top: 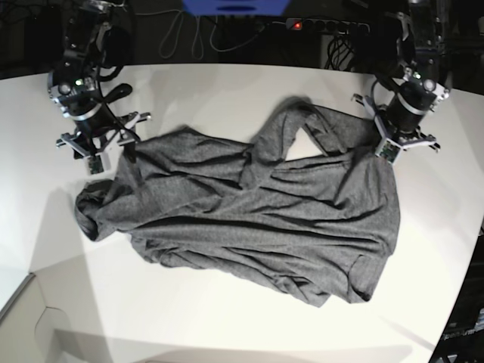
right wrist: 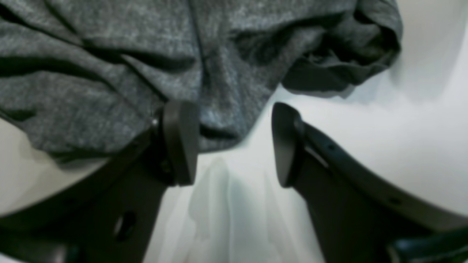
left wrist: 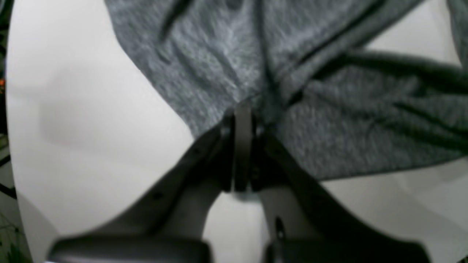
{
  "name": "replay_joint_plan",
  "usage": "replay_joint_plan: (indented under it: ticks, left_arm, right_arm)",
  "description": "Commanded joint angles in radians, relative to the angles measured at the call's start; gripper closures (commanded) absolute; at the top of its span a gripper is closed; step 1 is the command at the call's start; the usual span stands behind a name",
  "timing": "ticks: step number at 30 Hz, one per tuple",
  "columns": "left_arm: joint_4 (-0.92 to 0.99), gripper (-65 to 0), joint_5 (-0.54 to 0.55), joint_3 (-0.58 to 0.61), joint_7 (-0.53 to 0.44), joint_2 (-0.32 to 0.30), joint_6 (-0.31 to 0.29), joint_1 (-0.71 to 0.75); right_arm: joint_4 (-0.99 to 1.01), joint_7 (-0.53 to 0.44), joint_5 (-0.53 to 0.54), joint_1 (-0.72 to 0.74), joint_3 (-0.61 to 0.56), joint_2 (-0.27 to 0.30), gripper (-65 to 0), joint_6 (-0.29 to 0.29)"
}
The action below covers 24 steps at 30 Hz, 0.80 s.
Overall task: Layout the t-shirt on the table in an organized manner, then fold the t-shirt properly
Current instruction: 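Grasp the shirt edges with both grippers, then pull the shirt edges apart with both grippers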
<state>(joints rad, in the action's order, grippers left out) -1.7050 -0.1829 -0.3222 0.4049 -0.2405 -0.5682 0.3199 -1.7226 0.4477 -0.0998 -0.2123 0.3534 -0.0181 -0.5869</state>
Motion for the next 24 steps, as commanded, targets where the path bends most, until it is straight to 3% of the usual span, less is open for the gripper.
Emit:
replay_joint_plan:
  ticks: [1,15,24]
  left_arm:
    - [-0.011,0.0,0.01,0.001,-0.024,-0.009,0.009,0.008]
    - [0.013,-0.6,0.006,0.068,-0.016,-0.009,0.009,0.061]
    - [-0.048,-25.0,0.004,0.061,-0.016,-0.013,0.009,0.078]
  right_arm:
    - [-0.021,-0.025,0.01,0.006,0.003,0.005,-32.1,0.0]
    - [-0.021,-0.023,0.01,0.006,0.003,0.005,-32.1,0.0]
    - [-0.021,-0.025,0.01,0.006,0.002,0.005,-32.1,0.0]
